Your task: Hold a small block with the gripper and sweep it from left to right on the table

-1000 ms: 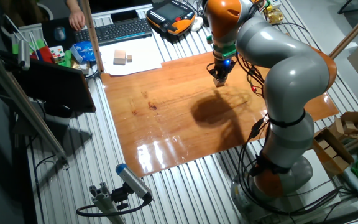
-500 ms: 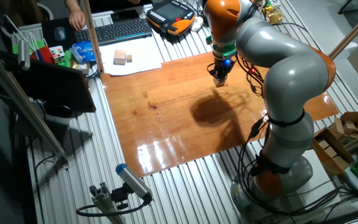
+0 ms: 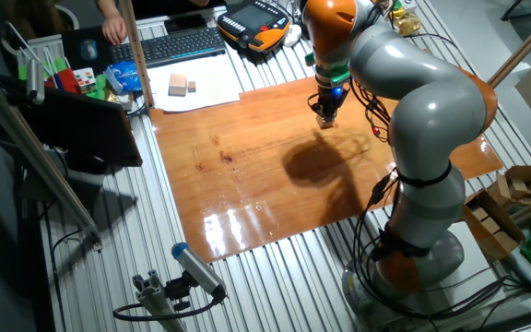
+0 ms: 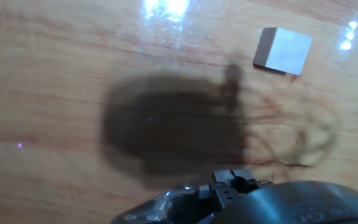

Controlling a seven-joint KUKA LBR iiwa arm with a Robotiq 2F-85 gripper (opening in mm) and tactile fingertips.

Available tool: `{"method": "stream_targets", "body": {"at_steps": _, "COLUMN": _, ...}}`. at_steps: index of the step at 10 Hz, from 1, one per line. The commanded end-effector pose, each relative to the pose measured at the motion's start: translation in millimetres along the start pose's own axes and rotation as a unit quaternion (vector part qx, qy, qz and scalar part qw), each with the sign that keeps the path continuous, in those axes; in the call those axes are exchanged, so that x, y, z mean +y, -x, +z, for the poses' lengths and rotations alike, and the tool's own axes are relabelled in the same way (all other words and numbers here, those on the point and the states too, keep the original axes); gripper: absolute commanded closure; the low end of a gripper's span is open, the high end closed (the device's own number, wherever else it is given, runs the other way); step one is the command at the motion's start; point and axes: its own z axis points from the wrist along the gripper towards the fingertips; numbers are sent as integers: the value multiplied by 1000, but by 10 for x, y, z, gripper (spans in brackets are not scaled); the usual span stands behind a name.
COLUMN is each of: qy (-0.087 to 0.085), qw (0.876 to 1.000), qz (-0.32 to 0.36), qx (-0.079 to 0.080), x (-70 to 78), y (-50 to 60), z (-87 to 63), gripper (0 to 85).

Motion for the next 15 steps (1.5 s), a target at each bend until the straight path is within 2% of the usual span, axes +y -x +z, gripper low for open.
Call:
{"method": "stream_targets", "body": {"at_steps": 1, "qy": 1, "qw": 1000, "qz": -19, "qx": 0, "x": 0, "y": -1, "z": 0, "gripper": 837}}
{"method": "stream_targets", "body": {"at_steps": 3, "qy": 3, "qw": 999, "qz": -38, "qx": 0, "x": 0, "y": -1, "z": 0, "gripper": 837}}
{"method": "stream_targets", "body": {"at_steps": 10, "qy": 3, "qw": 999, "qz": -36, "qx": -4, "x": 0, "y": -1, "z": 0, "gripper": 837}}
{"method": "stream_targets", "body": {"at_steps": 12, "qy": 0, "qw": 1000, "qz": 15, "qx": -12, "x": 0, "y": -1, "z": 0, "gripper": 843}}
{"method": "stream_targets", "body": {"at_steps": 13, "qy": 10, "qw": 997, "qz": 70, "qx": -28, "x": 0, "y": -1, "z": 0, "gripper": 843}}
{"method": "stream_targets", "body": {"at_steps": 14, "qy": 18, "qw": 995, "qz": 84, "qx": -54, "x": 0, "y": -1, "z": 0, "gripper": 843}}
{"method": "stream_targets", "body": {"at_steps": 15, "qy": 40, "qw": 993, "qz": 99, "qx": -49, "x": 0, "y": -1, "z": 0, "gripper": 843}}
